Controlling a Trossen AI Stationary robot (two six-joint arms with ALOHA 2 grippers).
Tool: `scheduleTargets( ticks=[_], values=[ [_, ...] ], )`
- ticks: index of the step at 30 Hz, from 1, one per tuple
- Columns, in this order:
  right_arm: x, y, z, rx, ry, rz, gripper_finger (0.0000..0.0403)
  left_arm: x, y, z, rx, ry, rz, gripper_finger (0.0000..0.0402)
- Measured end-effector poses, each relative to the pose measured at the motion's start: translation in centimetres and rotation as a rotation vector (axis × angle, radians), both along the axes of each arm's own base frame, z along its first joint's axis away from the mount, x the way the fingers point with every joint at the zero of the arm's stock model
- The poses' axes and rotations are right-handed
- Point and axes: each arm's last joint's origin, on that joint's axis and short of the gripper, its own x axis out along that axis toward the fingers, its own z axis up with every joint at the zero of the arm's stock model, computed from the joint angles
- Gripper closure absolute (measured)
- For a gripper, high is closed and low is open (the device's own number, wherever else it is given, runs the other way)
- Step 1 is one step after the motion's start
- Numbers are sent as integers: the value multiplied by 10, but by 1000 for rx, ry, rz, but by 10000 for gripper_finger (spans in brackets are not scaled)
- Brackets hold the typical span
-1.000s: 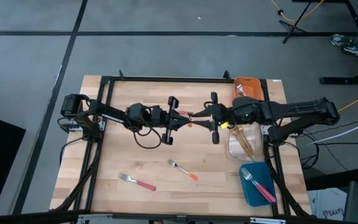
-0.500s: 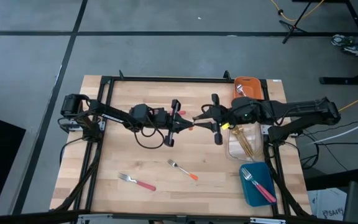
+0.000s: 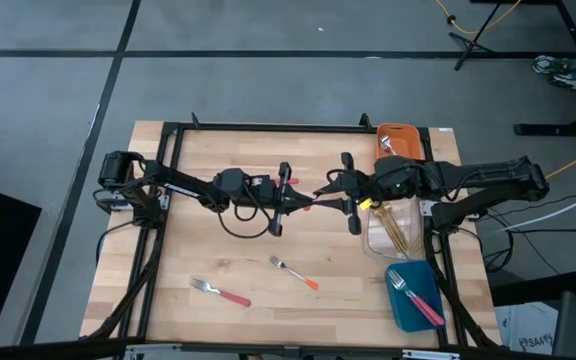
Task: Sort silverware by color (type)
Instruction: Put the orange fork into the orange bin
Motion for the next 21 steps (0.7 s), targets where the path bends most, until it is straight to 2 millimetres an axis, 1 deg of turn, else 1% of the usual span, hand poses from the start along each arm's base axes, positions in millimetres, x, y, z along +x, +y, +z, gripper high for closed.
scheduleTargets(
  ticks=[5,9,12,18,21],
  values=[
    [0,0,0,2,3,-11,313,0,0,1,1,-8,18,401],
    [1,0,0,45,5,-25,313,0,1,1,66,-19,40,401],
    [3,0,-1,66,6,-33,313,0,1,1,71,-24,41,401],
    [14,1,-6,69,-15,-33,313,0,1,2,70,-29,41,401],
    [16,1,-9,65,9,-33,313,-1,1,2,72,-30,41,401]
  ],
)
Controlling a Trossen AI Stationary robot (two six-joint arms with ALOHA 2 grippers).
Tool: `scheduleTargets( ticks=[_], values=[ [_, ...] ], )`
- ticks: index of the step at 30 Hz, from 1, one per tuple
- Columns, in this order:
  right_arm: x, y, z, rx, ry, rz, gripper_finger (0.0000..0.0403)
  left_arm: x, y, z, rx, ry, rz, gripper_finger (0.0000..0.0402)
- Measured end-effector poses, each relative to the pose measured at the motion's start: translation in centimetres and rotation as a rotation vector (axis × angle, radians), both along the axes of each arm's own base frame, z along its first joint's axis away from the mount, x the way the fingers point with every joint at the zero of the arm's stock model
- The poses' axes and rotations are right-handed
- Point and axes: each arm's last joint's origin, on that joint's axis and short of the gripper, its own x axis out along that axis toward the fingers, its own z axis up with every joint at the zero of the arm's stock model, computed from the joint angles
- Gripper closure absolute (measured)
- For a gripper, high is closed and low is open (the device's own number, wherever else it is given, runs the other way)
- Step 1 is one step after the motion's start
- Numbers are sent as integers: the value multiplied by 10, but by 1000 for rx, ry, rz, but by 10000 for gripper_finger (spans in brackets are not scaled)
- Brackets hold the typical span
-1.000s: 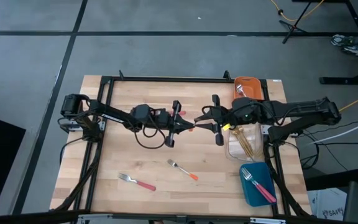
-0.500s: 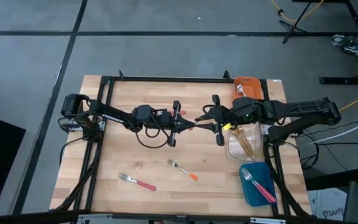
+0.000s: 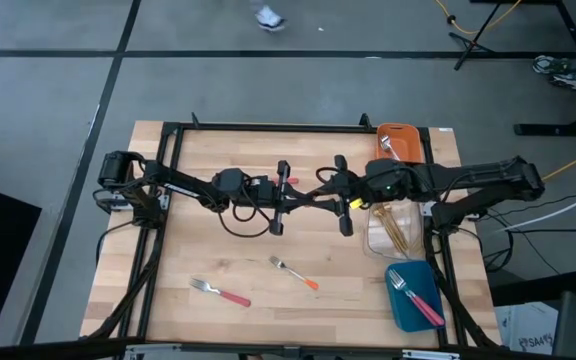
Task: Sort silverware by color (type)
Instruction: Put the orange fork into the orange bin
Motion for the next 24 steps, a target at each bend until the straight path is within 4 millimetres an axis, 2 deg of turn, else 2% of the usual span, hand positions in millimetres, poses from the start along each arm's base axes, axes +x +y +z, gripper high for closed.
scheduleTargets(
  ticks=[9,18,24],
  values=[
    [1,0,-2,-3,9,2,318,0,0,0,16,0,4,401],
    [1,0,-2,-5,9,2,393,0,0,0,22,2,4,401],
    [1,0,-2,21,12,-7,396,0,0,-1,21,6,4,401]
  ],
)
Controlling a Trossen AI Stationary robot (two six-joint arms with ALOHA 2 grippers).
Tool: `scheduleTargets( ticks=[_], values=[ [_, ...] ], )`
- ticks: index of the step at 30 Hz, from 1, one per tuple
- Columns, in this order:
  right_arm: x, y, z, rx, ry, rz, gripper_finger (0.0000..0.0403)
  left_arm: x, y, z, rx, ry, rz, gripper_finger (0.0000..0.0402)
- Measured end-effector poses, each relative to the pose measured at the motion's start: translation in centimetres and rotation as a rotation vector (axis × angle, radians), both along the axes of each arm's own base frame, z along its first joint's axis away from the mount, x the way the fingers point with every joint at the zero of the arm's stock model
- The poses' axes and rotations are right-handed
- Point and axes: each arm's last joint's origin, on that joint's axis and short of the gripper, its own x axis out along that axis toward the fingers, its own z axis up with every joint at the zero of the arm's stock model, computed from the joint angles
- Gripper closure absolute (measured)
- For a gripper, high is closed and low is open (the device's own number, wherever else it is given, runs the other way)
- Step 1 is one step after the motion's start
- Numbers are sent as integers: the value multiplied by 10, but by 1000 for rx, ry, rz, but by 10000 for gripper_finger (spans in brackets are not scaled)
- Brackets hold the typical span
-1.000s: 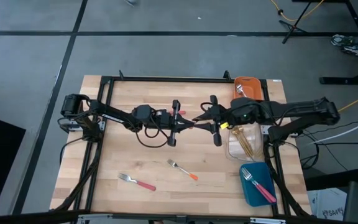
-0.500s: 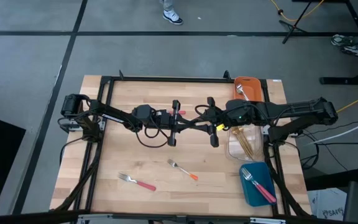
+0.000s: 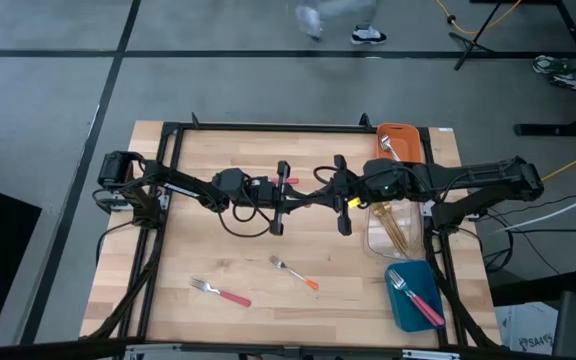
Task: Sort silverware by color (type)
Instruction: Put the orange fork into the orange bin
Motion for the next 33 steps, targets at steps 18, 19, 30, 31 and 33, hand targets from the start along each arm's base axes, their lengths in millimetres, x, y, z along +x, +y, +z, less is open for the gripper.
scheduleTargets(
  ticks=[18,19,30,31,33],
  values=[
    [0,-1,-1,36,11,-24,402,1,0,-5,1,52,3,344],
    [-1,-4,0,36,28,-32,403,1,0,-5,-1,59,4,339],
    [-27,-56,25,36,303,-293,403,4,6,-26,-34,277,185,325],
    [-31,-63,25,39,337,-323,403,4,6,-29,-33,303,197,325],
    [-39,-78,24,49,401,-388,403,4,6,-34,-30,355,210,325]
  ],
)
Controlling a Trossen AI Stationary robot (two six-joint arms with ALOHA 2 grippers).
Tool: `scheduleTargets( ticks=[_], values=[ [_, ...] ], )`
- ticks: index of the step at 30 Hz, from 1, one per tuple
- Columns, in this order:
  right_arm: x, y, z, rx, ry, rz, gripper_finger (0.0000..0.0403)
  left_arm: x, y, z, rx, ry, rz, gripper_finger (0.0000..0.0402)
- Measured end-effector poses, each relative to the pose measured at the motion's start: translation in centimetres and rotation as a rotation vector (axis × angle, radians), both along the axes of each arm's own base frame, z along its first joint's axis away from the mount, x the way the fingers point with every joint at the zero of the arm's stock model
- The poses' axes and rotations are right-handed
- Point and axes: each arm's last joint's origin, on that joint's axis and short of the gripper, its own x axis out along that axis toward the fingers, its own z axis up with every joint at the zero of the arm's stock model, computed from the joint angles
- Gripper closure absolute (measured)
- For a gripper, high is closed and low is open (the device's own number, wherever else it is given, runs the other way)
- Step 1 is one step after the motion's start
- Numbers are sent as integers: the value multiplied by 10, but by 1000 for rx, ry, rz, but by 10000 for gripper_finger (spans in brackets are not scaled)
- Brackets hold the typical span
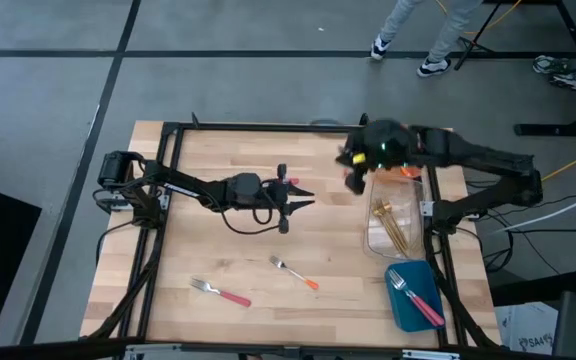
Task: Sort silverware by color (type)
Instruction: Put the orange fork into the orange bin
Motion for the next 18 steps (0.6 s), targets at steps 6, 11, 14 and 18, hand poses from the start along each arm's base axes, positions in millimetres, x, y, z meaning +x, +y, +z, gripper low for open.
scheduleTargets(
  ticks=[6,11,14,18],
  values=[
    [-29,-49,-11,47,182,-218,403,-1,0,-9,-3,91,0,325],
    [-54,-86,-16,62,261,-365,403,-1,0,-9,-3,95,0,325],
    [-67,-104,-17,79,264,-427,403,-1,0,-9,-3,95,0,324],
    [-84,-124,-18,82,280,-493,403,-1,0,-9,-3,95,0,324]
  ],
)
